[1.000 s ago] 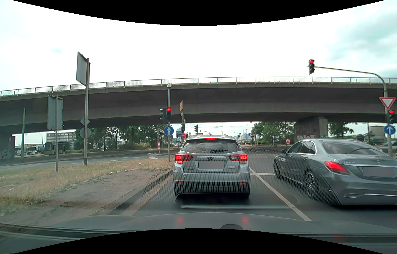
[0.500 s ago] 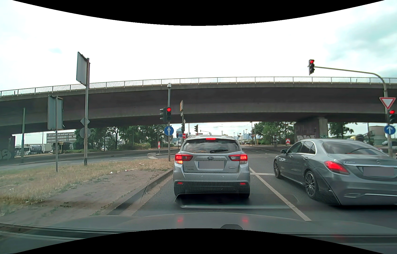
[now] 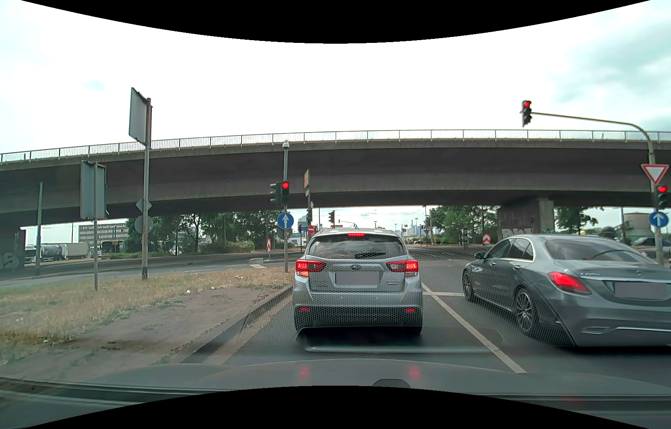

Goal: Follow the waypoints while adhering to traffic rules and regulations

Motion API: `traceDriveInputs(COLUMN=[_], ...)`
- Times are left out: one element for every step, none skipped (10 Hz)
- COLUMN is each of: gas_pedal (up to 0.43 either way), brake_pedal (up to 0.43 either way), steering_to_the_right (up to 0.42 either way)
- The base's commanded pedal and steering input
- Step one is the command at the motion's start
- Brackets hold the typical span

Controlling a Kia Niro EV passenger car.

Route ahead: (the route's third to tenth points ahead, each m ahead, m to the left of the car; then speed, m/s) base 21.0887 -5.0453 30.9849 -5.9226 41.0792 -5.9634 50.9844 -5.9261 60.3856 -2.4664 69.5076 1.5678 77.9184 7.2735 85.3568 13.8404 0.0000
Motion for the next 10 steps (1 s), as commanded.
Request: traceDriveInputs(gas_pedal=[0.0,0.0,0.0,0.0,0.0,0.0,0.0,0.0,0.0,0.0], brake_pedal=[0.262,0.256,0.256,0.262,0.256,0.256,0.256,0.256,0.256,0.256], steering_to_the_right=[-0.002,-0.002,-0.002,-0.002,-0.002,-0.003,-0.003,-0.003,-0.003,-0.003])
